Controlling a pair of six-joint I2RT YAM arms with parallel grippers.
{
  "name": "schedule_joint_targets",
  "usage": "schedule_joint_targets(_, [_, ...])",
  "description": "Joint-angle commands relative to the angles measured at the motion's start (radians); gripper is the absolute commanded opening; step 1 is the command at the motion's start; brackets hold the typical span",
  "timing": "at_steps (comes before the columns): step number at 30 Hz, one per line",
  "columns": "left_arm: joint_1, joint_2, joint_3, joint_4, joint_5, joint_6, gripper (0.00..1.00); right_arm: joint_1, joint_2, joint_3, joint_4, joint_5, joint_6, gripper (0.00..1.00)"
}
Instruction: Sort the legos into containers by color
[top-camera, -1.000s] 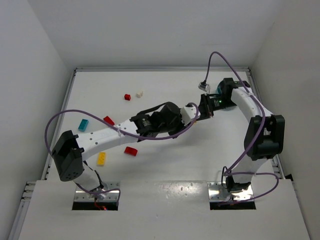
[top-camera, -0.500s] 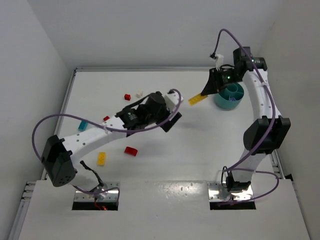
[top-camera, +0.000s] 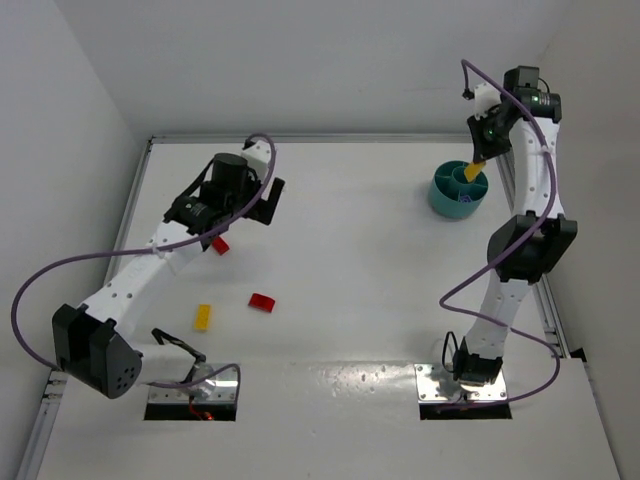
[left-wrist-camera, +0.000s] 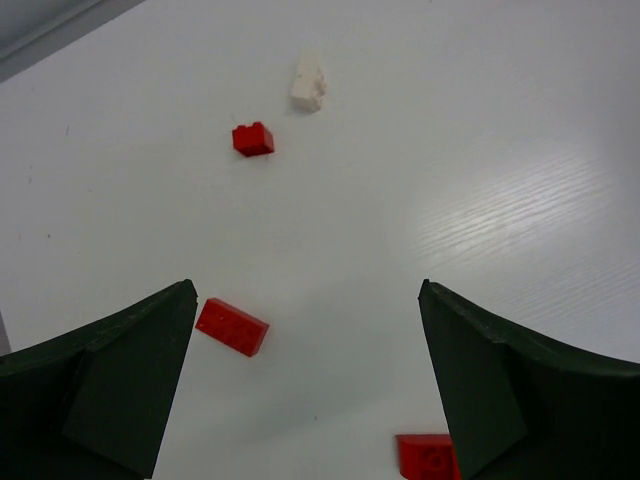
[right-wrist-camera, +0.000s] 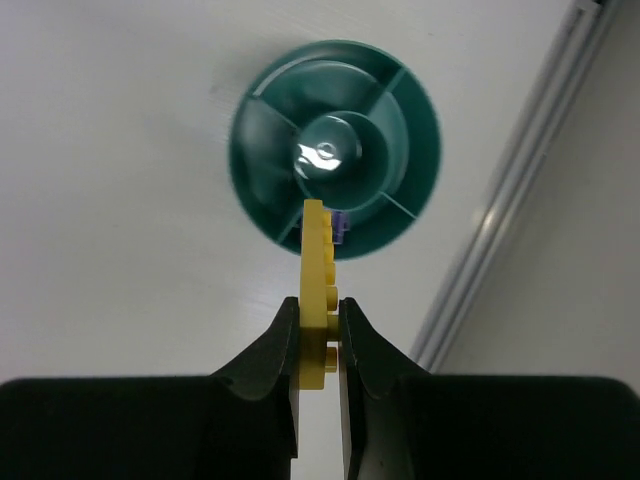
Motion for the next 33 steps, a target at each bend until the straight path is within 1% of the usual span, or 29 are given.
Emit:
schedule_joint_targets(1, [0.059,-0.042,-0.036,-0.019,0.019,-0.044,1.00,-0.008,0.032,0.050,0.075,0.131,-0.027,0.00])
schedule_joint_targets(3, [0.090,-0.068,-0.062,-0.019,0.032,-0.056,1.00,-0.008,0.055,0.073,0.075,0.158,-0.039,0.00])
schedule_joint_targets(13, [0.174,-0.098,-0.107,-0.019,0.069,-0.095,1.00,-0.008,0.106,0.064,0.132,0.138,-0.030,0.00])
schedule_joint_targets(18, [0.196,-0.098,-0.131,-0.019,0.128,-0.116,1.00,-0.008,0.106,0.064,0.144,0.129,-0.020,0.00])
schedule_joint_targets(26, [0.217,-0.088,-0.131,-0.019,0.147,-0.136,1.00,-0.008,0.106,0.055,0.164,0.098,-0.008,0.00])
schedule_joint_targets(31, [0.228,-0.088,-0.153,-0.019,0.147,-0.136,1.00,-0.008,0.136,0.065,0.154,0.077,-0.008,0.00])
schedule_joint_targets(33, [0.252,-0.088,-0.153,-0.019,0.147,-0.136,1.00,0.001,0.147,0.065,0.143,0.077,0.001,0.00])
